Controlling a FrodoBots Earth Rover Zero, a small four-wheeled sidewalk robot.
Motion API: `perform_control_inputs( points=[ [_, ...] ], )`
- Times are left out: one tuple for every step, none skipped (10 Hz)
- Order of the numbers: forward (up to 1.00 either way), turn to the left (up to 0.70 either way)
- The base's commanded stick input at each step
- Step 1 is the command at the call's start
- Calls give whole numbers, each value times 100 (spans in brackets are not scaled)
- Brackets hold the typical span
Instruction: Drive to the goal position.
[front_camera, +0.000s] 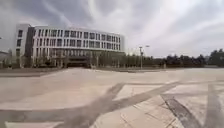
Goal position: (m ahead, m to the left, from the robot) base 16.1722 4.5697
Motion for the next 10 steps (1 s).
perform_control_inputs(
  points=[
    [70, 0],
    [70, 0],
    [70, 0],
    [70, 0],
    [70, 0],
    [70, 0],
    [70, 0],
    [70, 0],
    [70, 0],
    [70, 0]
  ],
)
